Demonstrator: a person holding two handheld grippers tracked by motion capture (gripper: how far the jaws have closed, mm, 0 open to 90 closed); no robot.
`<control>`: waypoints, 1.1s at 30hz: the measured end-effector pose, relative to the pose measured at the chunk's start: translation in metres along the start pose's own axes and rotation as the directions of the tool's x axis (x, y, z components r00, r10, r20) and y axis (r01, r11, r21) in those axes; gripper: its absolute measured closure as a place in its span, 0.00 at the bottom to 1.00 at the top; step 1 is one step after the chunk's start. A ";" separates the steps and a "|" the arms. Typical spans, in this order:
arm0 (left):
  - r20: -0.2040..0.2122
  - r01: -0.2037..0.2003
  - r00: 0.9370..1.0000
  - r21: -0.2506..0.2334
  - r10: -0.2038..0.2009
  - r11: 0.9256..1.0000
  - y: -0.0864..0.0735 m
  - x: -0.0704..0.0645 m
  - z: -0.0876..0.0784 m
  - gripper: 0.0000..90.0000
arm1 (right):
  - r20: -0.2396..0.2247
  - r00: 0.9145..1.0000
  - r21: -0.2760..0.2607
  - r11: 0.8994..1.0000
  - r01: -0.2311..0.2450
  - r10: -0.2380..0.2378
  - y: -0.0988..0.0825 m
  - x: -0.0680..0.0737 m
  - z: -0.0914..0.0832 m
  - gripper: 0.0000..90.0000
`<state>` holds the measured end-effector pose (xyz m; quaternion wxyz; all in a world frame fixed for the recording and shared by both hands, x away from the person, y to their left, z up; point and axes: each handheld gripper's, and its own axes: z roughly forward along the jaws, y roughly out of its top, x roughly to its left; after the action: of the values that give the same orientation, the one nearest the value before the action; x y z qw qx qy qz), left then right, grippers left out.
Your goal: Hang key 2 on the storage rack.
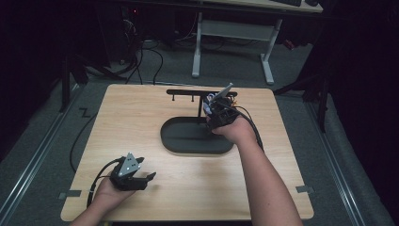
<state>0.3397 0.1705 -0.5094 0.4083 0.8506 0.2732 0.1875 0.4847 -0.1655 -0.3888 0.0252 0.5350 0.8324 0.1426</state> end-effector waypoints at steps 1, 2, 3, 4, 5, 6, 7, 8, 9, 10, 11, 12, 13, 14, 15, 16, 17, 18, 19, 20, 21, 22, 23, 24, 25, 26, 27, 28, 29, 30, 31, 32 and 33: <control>0.000 0.000 1.000 0.000 0.000 1.000 0.000 0.000 0.000 0.31 | 0.001 1.000 0.001 1.000 -0.003 0.003 -0.001 0.000 0.000 0.38; 0.001 0.002 1.000 0.000 -0.002 1.000 0.000 0.000 0.000 0.31 | 0.001 1.000 -0.002 1.000 -0.002 0.002 -0.003 -0.001 0.000 0.38; 0.002 0.002 1.000 0.001 -0.002 1.000 0.000 0.000 0.000 0.31 | 0.004 1.000 -0.003 1.000 -0.004 0.004 -0.004 -0.002 0.000 0.38; 0.001 0.002 1.000 -0.002 -0.002 1.000 0.000 0.000 0.001 0.31 | 0.013 1.000 -0.005 1.000 -0.001 0.001 -0.006 -0.002 -0.001 0.38; 0.001 0.002 1.000 -0.002 -0.002 1.000 0.000 0.000 0.001 0.31 | 0.012 1.000 -0.007 1.000 -0.006 0.006 -0.007 -0.002 -0.001 0.38; 0.003 0.000 1.000 0.001 0.000 1.000 0.000 0.000 0.001 0.31 | 0.011 1.000 -0.012 1.000 -0.002 0.002 -0.009 -0.004 -0.001 0.39; 0.003 -0.001 1.000 0.002 0.001 1.000 0.000 0.000 0.001 0.31 | 0.007 1.000 -0.012 1.000 -0.001 0.001 -0.011 -0.004 -0.001 0.40; 0.003 -0.001 1.000 0.002 0.001 1.000 0.000 0.000 0.001 0.31 | 0.010 1.000 -0.016 1.000 0.002 -0.002 -0.013 -0.004 -0.001 0.40; 0.002 -0.001 1.000 -0.001 0.001 1.000 0.000 0.000 0.001 0.31 | 0.013 1.000 -0.020 1.000 0.005 -0.004 -0.015 -0.004 0.000 0.40; 0.004 -0.001 1.000 0.001 0.001 1.000 0.000 0.000 0.001 0.31 | 0.015 1.000 -0.027 1.000 0.003 -0.002 -0.017 -0.005 0.000 0.40; 0.005 0.000 1.000 0.002 0.000 1.000 0.000 0.000 0.001 0.31 | 0.014 1.000 -0.035 0.999 0.006 -0.005 -0.020 -0.005 0.001 0.40; 0.005 0.000 1.000 0.001 0.000 1.000 0.000 -0.001 0.001 0.31 | 0.018 1.000 -0.039 0.999 0.010 -0.009 -0.023 -0.006 0.002 0.40; 0.005 -0.002 1.000 0.002 0.002 1.000 0.000 -0.001 0.002 0.31 | 0.020 1.000 -0.049 0.999 0.016 -0.015 -0.025 -0.007 0.004 0.39; 0.006 -0.004 1.000 0.004 0.004 1.000 0.000 -0.002 0.002 0.31 | 0.019 1.000 -0.050 0.999 0.009 -0.008 -0.028 -0.007 0.005 0.39; 0.007 -0.006 1.000 0.005 0.006 1.000 0.000 -0.002 0.002 0.31 | 0.019 1.000 -0.054 0.998 0.007 -0.006 -0.031 -0.008 0.007 0.38; 0.005 -0.005 1.000 0.004 0.005 1.000 0.000 -0.002 0.002 0.31 | 0.019 1.000 -0.052 0.999 0.003 -0.002 -0.034 -0.008 0.010 0.38; 0.006 -0.007 1.000 0.007 0.007 1.000 0.000 -0.003 0.002 0.31 | 0.017 1.000 -0.058 0.998 0.004 -0.003 -0.036 -0.009 0.012 0.38; 0.007 -0.008 1.000 0.008 0.007 1.000 0.000 -0.003 0.002 0.31 | 0.018 1.000 -0.058 0.998 0.006 -0.005 -0.039 -0.009 0.014 0.38; 0.007 -0.008 1.000 0.008 0.008 1.000 0.000 -0.003 0.003 0.31 | 0.015 1.000 -0.061 0.998 -0.001 0.002 -0.042 -0.009 0.016 0.37; 0.008 -0.006 1.000 0.007 0.006 1.000 0.000 -0.004 0.003 0.31 | 0.016 1.000 -0.061 0.998 0.008 -0.007 -0.044 -0.010 0.018 0.37; 0.010 -0.005 1.000 0.009 0.005 1.000 0.000 -0.004 0.003 0.31 | 0.018 1.000 -0.066 0.998 0.017 -0.016 -0.048 -0.010 0.022 0.36; 0.011 -0.006 1.000 0.009 0.006 1.000 0.000 -0.004 0.003 0.31 | 0.022 0.999 -0.067 0.997 0.025 -0.023 -0.050 -0.011 0.023 0.36; 0.011 -0.007 1.000 0.010 0.007 1.000 0.000 -0.004 0.003 0.31 | 0.025 0.999 -0.070 0.997 0.029 -0.027 -0.052 -0.011 0.026 0.35; 0.013 -0.006 1.000 0.011 0.006 1.000 0.000 -0.004 0.004 0.31 | 0.022 0.999 -0.076 0.997 0.030 -0.029 -0.055 -0.012 0.028 0.35; 0.014 -0.005 1.000 0.011 0.005 1.000 0.000 -0.004 0.004 0.31 | 0.019 1.000 -0.082 0.996 0.026 -0.024 -0.059 -0.013 0.030 0.35; 0.015 -0.004 1.000 0.011 0.004 1.000 0.000 -0.004 0.004 0.31 | 0.020 1.000 -0.083 0.996 0.021 -0.020 -0.062 -0.013 0.032 0.34; 0.018 -0.004 1.000 0.012 0.003 1.000 0.000 -0.004 0.004 0.31 | 0.022 0.999 -0.092 0.995 0.026 -0.024 -0.065 -0.013 0.033 0.34; 0.017 -0.003 1.000 0.010 0.003 1.000 0.000 -0.004 0.004 0.31 | 0.020 1.000 -0.109 0.994 0.021 -0.019 -0.070 -0.014 0.035 0.34; 0.018 -0.002 1.000 0.008 0.002 1.000 0.000 -0.004 0.004 0.31 | 0.027 0.999 -0.113 0.993 0.027 -0.024 -0.072 -0.015 0.036 0.33; 0.017 -0.002 1.000 0.005 0.002 1.000 0.000 -0.004 0.004 0.31 | 0.035 0.999 -0.130 0.991 0.028 -0.023 -0.076 -0.014 0.037 0.34; 0.019 0.000 1.000 0.003 0.000 1.000 0.000 -0.004 0.004 0.31 | 0.029 0.999 -0.143 0.989 0.026 -0.022 -0.081 -0.014 0.038 0.34; 0.021 0.003 1.000 0.001 -0.003 1.000 0.000 -0.004 0.004 0.31 | 0.040 0.999 -0.148 0.988 0.038 -0.032 -0.085 -0.013 0.040 0.33; 0.022 0.003 1.000 0.002 -0.003 1.000 0.000 -0.003 0.004 0.31 | 0.054 0.998 -0.161 0.986 0.053 -0.044 -0.090 -0.012 0.041 0.34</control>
<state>0.3392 0.1660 -0.5124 0.4107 0.8526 0.2703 0.1773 0.4183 -0.2024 -0.4528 0.0931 0.5141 0.8299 0.1958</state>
